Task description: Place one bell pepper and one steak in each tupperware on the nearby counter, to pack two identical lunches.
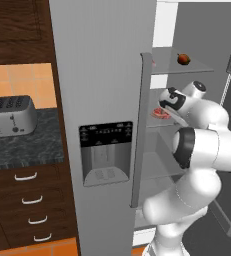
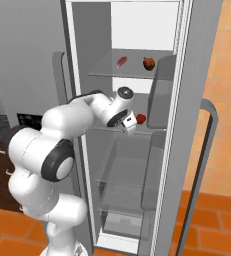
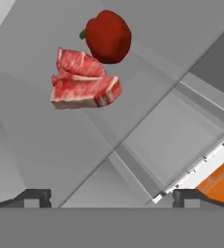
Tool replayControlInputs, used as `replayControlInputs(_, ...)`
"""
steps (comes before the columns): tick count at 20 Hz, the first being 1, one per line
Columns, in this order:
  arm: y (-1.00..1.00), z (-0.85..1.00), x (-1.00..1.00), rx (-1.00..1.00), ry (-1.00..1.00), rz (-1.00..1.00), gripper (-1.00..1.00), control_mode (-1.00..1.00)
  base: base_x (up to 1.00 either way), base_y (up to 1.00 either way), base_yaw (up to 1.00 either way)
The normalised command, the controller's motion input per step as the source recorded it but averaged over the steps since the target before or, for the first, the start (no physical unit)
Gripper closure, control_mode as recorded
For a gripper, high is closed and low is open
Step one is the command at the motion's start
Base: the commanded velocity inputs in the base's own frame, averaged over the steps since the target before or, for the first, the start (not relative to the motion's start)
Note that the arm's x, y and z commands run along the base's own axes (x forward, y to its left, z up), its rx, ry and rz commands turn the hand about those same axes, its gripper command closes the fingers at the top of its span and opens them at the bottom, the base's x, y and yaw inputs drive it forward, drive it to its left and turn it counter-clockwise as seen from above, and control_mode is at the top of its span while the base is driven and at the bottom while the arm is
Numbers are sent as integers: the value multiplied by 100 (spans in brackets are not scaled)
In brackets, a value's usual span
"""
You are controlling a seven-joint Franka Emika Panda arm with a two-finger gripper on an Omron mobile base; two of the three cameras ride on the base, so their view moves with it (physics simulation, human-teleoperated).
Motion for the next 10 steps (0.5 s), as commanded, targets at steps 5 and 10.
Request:
replayControlInputs(5,-2,-10,23,1,-1,0,-100,-100,0,0,0)
replayControlInputs(10,-12,-4,33,0,-3,0,-100,-100,0,0,0)
